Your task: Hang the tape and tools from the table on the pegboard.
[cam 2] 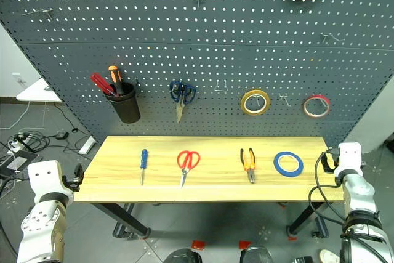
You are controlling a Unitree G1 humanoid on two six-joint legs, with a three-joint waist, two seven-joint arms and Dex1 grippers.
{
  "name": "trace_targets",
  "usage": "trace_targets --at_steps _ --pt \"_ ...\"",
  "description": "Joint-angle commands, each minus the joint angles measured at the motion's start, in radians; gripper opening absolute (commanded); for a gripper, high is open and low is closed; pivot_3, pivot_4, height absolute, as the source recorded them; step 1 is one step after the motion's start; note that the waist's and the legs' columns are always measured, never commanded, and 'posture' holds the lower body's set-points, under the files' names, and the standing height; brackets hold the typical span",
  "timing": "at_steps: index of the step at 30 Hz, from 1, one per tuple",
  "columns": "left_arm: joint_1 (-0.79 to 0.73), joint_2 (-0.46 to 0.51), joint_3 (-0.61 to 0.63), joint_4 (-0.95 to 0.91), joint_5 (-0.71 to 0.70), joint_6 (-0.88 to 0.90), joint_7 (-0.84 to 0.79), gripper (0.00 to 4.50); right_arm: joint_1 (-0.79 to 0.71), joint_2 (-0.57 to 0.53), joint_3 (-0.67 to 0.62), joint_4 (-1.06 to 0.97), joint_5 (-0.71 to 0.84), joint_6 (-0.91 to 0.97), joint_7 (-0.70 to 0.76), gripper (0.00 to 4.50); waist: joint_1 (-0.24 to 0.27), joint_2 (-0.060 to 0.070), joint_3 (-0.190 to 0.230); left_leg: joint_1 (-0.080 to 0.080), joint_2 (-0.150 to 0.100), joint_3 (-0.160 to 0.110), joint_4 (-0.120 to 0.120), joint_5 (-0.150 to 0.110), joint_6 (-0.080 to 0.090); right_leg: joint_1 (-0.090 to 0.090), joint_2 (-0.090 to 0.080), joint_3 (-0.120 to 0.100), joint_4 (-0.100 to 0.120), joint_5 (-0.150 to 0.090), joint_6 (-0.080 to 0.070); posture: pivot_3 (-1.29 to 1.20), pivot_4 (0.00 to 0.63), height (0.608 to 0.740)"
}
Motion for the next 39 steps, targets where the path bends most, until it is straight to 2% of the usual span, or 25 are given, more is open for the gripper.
trace_targets --at_steps 1,6,11,17,19,20,21,23,25,28,29,31,34,39 --pt "-0.020 0.027 -0.005 -0.032 0.008 -0.024 -0.014 3.29 -0.018 -0.007 -0.010 -0.041 0.011 -0.021 -0.002 4.50 -0.001 0.000 0.000 0.000 0.000 0.000 0.000 0.000 0.000 0.000 0.000 0.000 0.000 0.000 0.000 -0.15 0.000 0.740" --pt "-0.023 0.018 0.004 -0.034 0.010 -0.017 0.002 3.29 -0.021 0.000 -0.004 -0.058 0.012 -0.017 0.009 4.50 -0.003 0.000 0.000 0.000 0.000 0.000 0.000 0.000 0.000 0.000 0.000 0.001 0.000 0.000 0.000 -0.15 0.000 0.740" --pt "0.005 -0.001 -0.033 -0.072 0.011 0.017 -0.015 3.29 0.018 0.012 0.063 -0.133 -0.018 -0.025 0.092 4.50 -0.002 0.000 0.000 0.000 0.000 0.001 0.000 0.000 0.000 0.000 0.000 0.001 0.000 0.000 0.000 -0.14 0.000 0.740" --pt "0.007 0.033 -0.151 -0.130 0.090 0.015 -0.071 3.29 0.144 0.021 0.177 -0.404 0.009 0.063 0.304 4.50 0.003 0.001 0.000 0.000 0.000 0.000 0.000 0.000 0.000 -0.001 0.000 0.001 0.000 0.000 0.000 -0.17 0.000 0.740" --pt "-0.001 0.042 -0.178 -0.153 0.080 0.023 -0.116 3.29 0.184 0.018 0.202 -0.501 0.009 0.128 0.327 4.50 0.003 0.001 0.001 0.000 0.001 0.000 0.000 0.000 0.000 -0.003 0.000 0.001 0.000 0.000 0.000 -0.17 0.015 0.740" --pt "-0.010 0.053 -0.208 -0.172 0.085 0.019 -0.149 3.29 0.195 0.019 0.211 -0.552 -0.004 0.161 0.309 4.50 0.003 0.001 0.003 0.000 0.001 0.000 0.000 -0.001 0.000 -0.005 0.000 0.001 0.000 0.000 0.000 -0.18 0.045 0.740" --pt "-0.016 0.061 -0.227 -0.184 0.089 0.017 -0.170 3.29 0.201 0.021 0.214 -0.588 -0.015 0.186 0.293 4.50 0.003 0.003 0.012 0.000 0.001 0.000 0.000 -0.001 0.000 -0.005 0.000 0.001 -0.001 0.000 0.000 -0.18 0.045 0.740" --pt "-0.050 0.085 -0.276 -0.218 0.100 0.021 -0.219 3.29 0.208 0.028 0.227 -0.701 -0.002 0.304 0.284 4.50 0.002 0.005 0.032 0.000 0.001 0.001 0.000 -0.001 0.000 -0.006 0.000 0.002 -0.001 0.000 0.001 -0.22 0.112 0.740" --pt "-0.110 0.100 -0.323 -0.240 0.067 0.073 -0.296 3.29 0.196 0.017 0.271 -0.778 -0.029 0.457 0.288 4.50 0.003 0.006 0.061 0.000 0.002 0.001 0.000 -0.001 0.000 -0.006 0.000 0.004 0.000 -0.001 -0.002 -0.23 0.139 0.740" --pt "-0.211 0.101 -0.383 -0.246 0.022 0.139 -0.395 3.29 0.171 0.008 0.303 -0.822 -0.049 0.563 0.292 4.50 0.004 0.007 0.090 -0.002 0.002 0.002 0.000 0.000 0.001 -0.010 0.000 0.005 0.001 0.000 0.000 -0.25 0.185 0.740" --pt "-0.253 0.101 -0.406 -0.247 0.007 0.161 -0.435 3.29 0.157 0.007 0.303 -0.831 -0.044 0.587 0.296 4.50 0.005 0.007 0.102 -0.002 0.002 0.004 0.000 0.000 0.001 -0.011 0.000 0.006 0.002 0.001 0.001 -0.25 0.218 0.740" --pt "-0.340 0.102 -0.471 -0.227 0.000 0.164 -0.525 3.29 0.105 -0.002 0.304 -0.801 -0.034 0.628 0.317 4.50 0.005 0.005 0.131 -0.006 0.003 0.008 -0.001 0.003 0.007 -0.011 0.001 0.008 0.002 0.000 0.000 -0.25 0.249 0.740" --pt "-0.417 0.100 -0.537 -0.185 0.015 0.146 -0.613 3.29 0.030 -0.016 0.330 -0.732 -0.046 0.674 0.356 4.50 0.000 0.002 0.159 -0.016 0.003 0.015 0.000 0.002 0.009 -0.023 0.003 0.012 0.004 0.005 -0.003 -0.25 0.280 0.740" --pt "-0.469 0.083 -0.614 -0.188 -0.025 0.150 -0.758 3.29 -0.140 -0.015 0.392 -0.532 -0.088 0.702 0.393 4.50 -0.008 -0.005 0.217 -0.014 0.007 0.023 0.000 -0.002 0.012 -0.022 0.005 0.016 0.001 0.003 0.000 -0.26 0.331 0.740"
